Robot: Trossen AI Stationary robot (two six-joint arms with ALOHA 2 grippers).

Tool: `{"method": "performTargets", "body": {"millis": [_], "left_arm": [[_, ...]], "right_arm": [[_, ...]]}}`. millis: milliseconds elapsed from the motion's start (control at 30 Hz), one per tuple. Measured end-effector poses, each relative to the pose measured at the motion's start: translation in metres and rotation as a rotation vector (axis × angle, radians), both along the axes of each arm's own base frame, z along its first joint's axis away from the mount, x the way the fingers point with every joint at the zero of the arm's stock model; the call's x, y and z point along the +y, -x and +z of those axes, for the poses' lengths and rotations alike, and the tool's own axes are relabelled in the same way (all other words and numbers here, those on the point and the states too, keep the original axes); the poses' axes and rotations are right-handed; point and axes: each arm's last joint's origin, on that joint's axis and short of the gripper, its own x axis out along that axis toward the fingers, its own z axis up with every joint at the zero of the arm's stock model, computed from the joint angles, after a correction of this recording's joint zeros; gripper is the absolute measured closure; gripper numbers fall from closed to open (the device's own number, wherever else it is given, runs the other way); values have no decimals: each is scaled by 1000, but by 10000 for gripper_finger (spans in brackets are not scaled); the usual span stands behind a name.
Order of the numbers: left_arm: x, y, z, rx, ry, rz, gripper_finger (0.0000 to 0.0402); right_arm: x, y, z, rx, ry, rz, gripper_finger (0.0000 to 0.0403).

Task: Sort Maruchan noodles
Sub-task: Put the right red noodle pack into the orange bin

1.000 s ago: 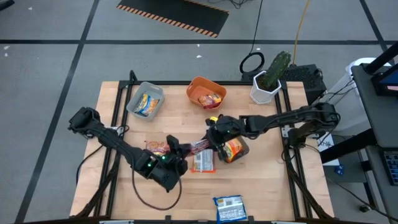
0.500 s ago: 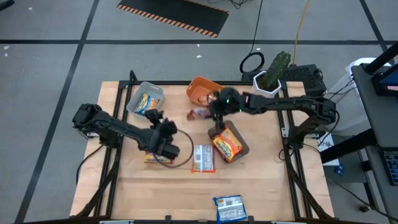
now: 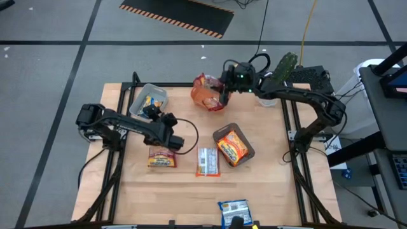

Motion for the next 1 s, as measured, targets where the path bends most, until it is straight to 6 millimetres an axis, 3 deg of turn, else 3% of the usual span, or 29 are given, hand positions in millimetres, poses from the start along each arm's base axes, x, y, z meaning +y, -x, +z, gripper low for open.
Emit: {"method": "performTargets", "body": {"millis": [233,667,1000], "left_arm": [[-2,-3,-2,4,43,-16,192],[-26,-1,-5,30,147,-82,192],[-54,5,-8,31,252,-129,192]], "right_arm": [[-6,3,-2,57,143,28,279],[-19,-14,-57,332,300,71,276],[-12,-16,-71,475,336,79,238]]}}
